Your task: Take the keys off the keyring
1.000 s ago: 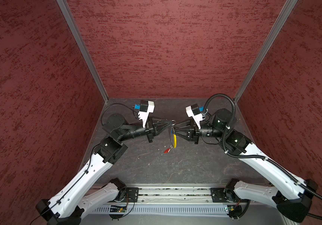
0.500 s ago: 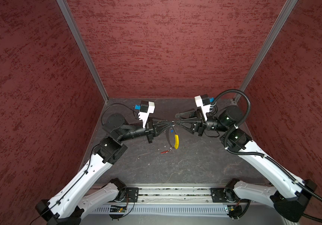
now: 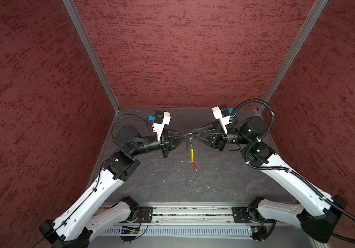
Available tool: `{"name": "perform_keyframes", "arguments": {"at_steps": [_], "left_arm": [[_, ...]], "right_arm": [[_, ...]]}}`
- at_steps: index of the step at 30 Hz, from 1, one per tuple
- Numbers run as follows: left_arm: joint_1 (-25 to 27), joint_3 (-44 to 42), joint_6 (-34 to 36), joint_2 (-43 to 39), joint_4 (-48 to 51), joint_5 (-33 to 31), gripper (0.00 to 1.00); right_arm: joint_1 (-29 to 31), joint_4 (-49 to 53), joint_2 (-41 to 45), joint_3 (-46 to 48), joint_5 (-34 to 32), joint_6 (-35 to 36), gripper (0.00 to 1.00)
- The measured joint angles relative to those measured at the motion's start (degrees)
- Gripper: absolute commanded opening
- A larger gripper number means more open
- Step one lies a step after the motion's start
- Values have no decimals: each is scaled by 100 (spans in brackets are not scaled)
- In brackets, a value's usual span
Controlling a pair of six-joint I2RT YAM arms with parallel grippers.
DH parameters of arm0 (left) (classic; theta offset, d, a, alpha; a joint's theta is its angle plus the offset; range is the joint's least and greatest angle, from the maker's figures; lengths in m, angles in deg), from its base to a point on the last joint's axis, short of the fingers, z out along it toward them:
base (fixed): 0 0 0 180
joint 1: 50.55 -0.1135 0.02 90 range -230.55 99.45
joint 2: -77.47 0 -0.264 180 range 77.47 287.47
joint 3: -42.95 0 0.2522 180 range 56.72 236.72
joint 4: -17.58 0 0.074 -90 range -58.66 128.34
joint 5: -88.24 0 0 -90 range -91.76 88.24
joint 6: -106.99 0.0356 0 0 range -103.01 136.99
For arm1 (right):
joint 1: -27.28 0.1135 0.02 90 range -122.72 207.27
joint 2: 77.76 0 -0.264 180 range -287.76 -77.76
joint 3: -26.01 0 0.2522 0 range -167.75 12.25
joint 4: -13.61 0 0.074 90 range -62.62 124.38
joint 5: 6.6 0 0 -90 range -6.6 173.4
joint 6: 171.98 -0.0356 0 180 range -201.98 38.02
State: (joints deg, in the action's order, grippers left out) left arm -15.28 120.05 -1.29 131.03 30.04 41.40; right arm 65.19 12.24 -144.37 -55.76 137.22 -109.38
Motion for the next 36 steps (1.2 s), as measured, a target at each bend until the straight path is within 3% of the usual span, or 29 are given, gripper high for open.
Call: {"name": "perform_keyframes", "arguments": {"at_steps": [10,14,15,18,22,28,33,36], "left_arm": [[0,0,-7,2,0,-22,0],[0,0,-20,7,2,-55,0],[0,2,-22,7,22,-66,3],[-4,68,28,7,205,-105,29],[-155,247,55,-42,584,-107,34],[-785,1047,2,125,1622,393,36],[-723,2061,365,667,3084,658,38],[-553,2341,610,874,3932,621,30]], "right_arm": [[37,39,-55,0,20,61,1],[42,48,-52,0,4,114,0],[39,70,-50,0,-2,131,0],[37,201,-48,0,-13,192,0],[-24,450,-48,0,9,232,0],[-111,907,-48,-13,131,435,0],[-131,1497,-81,-293,256,708,0],[-138,1727,-101,-468,380,861,0]]}}
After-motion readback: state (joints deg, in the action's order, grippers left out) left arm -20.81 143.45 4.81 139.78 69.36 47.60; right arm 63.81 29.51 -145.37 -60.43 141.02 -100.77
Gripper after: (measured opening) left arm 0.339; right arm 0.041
